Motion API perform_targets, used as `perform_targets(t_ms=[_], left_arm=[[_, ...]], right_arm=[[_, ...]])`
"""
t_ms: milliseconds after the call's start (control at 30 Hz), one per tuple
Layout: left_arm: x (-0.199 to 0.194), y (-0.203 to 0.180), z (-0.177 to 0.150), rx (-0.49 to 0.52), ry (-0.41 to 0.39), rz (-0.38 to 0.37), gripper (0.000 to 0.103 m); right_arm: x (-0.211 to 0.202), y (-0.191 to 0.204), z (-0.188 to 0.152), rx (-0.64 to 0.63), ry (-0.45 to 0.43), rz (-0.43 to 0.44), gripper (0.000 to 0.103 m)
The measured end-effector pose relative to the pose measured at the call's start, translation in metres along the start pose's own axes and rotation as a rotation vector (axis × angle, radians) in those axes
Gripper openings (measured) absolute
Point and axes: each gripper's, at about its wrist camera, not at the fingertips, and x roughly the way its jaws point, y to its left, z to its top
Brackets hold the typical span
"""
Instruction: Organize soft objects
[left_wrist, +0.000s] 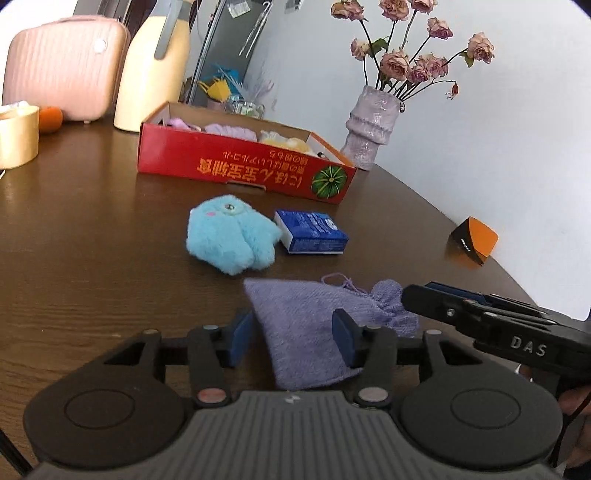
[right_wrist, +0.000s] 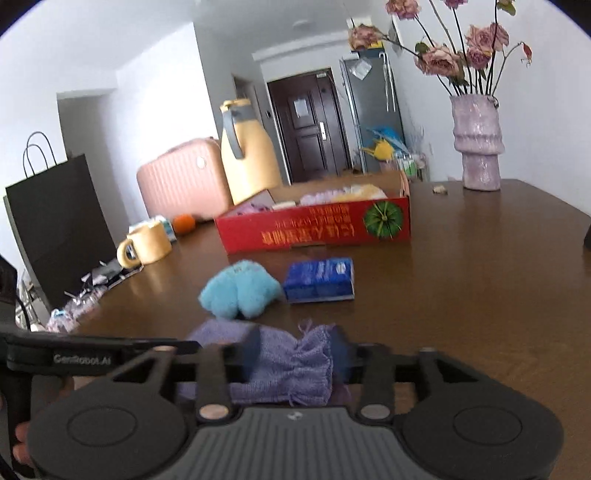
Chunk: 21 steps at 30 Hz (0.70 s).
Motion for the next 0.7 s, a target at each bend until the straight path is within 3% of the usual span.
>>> perform_targets(t_ms=[167, 233, 267, 433, 600, 700], left_arm=[[0.011, -0.004, -0.004, 0.011, 0.014, 0.018, 0.047], [0.012, -0.002, -0.006, 0.001, 0.02, 0.002, 0.044], [0.013, -0.001, -0.006, -0.006, 0.024, -0.008, 0.043], [0.015, 0.0, -0.006, -0.018, 0.033, -0.035, 0.011], [0.008, -0.007, 0.002, 0.019, 0.005, -0.044, 0.007], [0.004, -0.012, 0.026, 0.061, -0.05, -0.063, 0.007]], right_arm=[[0.024, -0.004, 0.0, 0.015, 0.023, -0.028, 0.046], [0.034, -0.008, -0.003, 0.045, 0.044, -0.034, 0.042], [0.037, -0.01, -0.005, 0.063, 0.051, -0.024, 0.035], [0.042, -0.016, -0.011, 0.108, 0.077, 0.002, 0.018], [0.037, -0.01, -0.01, 0.082, 0.068, -0.006, 0.011], [0.028, -0.007, 0.002, 0.072, 0.032, 0.002, 0.01]])
